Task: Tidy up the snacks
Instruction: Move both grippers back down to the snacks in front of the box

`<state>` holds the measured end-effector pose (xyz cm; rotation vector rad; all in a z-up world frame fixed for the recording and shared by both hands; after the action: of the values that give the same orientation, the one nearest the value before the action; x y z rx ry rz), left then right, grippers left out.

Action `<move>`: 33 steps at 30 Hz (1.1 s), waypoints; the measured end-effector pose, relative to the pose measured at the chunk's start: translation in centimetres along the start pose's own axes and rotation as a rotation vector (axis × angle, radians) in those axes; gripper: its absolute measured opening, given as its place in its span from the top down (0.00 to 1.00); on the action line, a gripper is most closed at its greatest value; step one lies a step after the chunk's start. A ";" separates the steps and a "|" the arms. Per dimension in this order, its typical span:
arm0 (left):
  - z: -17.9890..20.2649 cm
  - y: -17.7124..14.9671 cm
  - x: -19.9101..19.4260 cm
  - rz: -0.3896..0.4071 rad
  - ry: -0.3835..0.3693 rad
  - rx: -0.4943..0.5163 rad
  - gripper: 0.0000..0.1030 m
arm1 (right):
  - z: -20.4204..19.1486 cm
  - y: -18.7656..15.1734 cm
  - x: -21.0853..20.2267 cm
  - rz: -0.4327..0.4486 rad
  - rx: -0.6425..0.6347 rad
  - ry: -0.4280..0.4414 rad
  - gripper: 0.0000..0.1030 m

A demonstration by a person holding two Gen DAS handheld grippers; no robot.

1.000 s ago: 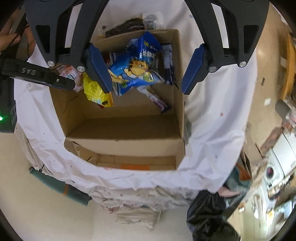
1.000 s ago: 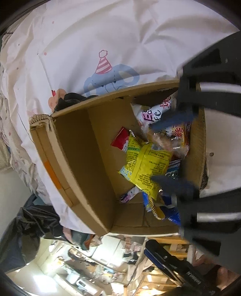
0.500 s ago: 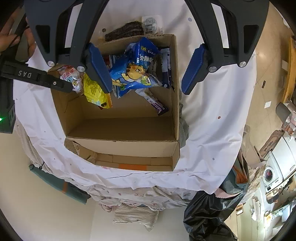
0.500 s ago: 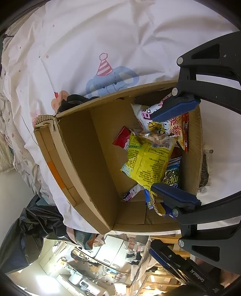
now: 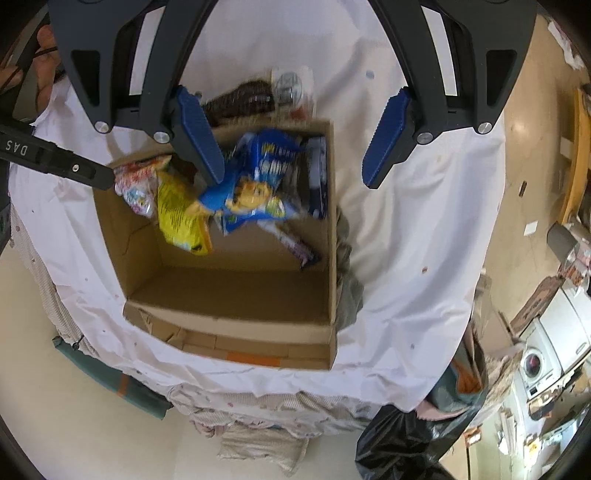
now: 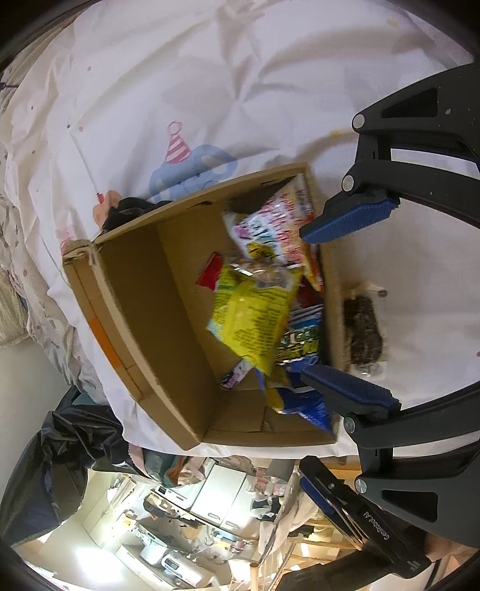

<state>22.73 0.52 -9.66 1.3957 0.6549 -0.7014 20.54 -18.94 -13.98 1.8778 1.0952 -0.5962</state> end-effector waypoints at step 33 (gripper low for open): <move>1.4 -8.9 10.8 -0.261 -0.004 -0.129 0.28 | 2.6 -6.3 1.7 -0.141 0.115 0.001 0.31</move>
<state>22.73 -1.80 -23.53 1.2020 0.8744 -0.8521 15.97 -18.84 -19.32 1.9087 1.2240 -0.7528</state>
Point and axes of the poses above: each gripper's, at about its wrist camera, not at the fingertips, and x roughly the way its jaws point, z to its right, y to its top, the point moved 10 cm from there along x, roughly the way its jaws point, and after that the axes turned 5 degrees about z, right-handed, at the moved point
